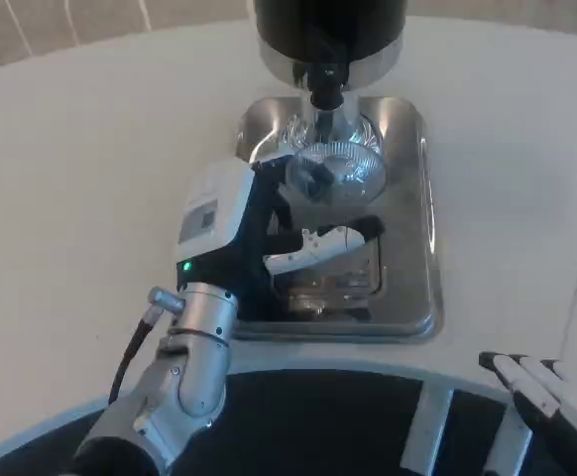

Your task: Grasp the cup under the faucet to collect the drink, then remove the cup.

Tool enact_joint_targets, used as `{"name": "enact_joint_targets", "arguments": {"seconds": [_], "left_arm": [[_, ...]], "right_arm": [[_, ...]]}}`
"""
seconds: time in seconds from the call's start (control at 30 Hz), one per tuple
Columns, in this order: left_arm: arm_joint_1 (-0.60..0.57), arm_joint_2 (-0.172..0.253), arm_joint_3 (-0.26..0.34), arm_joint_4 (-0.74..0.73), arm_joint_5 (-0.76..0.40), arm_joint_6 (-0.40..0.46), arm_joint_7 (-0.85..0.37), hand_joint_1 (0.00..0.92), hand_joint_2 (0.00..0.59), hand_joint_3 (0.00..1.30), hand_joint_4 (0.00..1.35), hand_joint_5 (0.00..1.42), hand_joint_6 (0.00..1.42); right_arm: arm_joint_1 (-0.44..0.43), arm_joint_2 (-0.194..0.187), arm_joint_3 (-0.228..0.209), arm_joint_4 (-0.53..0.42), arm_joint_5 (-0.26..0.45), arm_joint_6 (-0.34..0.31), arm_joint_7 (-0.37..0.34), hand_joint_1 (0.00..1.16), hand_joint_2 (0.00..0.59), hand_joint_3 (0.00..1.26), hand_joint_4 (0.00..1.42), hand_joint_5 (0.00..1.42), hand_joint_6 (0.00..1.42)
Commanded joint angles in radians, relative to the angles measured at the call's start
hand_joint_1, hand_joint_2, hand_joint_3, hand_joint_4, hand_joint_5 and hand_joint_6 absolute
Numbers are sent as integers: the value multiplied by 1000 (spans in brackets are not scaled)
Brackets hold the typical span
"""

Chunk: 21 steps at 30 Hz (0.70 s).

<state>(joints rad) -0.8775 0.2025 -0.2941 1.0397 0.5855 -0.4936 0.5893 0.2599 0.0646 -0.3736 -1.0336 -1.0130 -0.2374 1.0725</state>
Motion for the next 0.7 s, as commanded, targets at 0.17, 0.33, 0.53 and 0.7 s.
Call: {"name": "enact_joint_targets", "arguments": {"seconds": [0.17, 0.33, 0.53, 0.7], "left_arm": [[10, 28, -6, -29, 21, 70, 13, 256, 61, 404, 334, 518, 300], [15, 40, -7, -37, 23, 83, 16, 238, 56, 323, 230, 418, 275], [13, 56, -14, -40, 36, 101, 23, 218, 54, 197, 129, 295, 208], [24, 75, -24, -44, 41, 70, 18, 212, 50, 181, 113, 266, 205]], "right_arm": [[20, 37, -5, -14, 23, -20, 12, 426, 474, 0, 0, 0, 0], [16, 40, 7, -14, 12, -12, 17, 441, 460, 0, 0, 0, 0], [22, 54, 36, -14, -6, -15, 5, 447, 460, 0, 0, 0, 0], [18, 62, 69, -14, -45, 2, 0, 450, 460, 0, 0, 0, 0]]}}
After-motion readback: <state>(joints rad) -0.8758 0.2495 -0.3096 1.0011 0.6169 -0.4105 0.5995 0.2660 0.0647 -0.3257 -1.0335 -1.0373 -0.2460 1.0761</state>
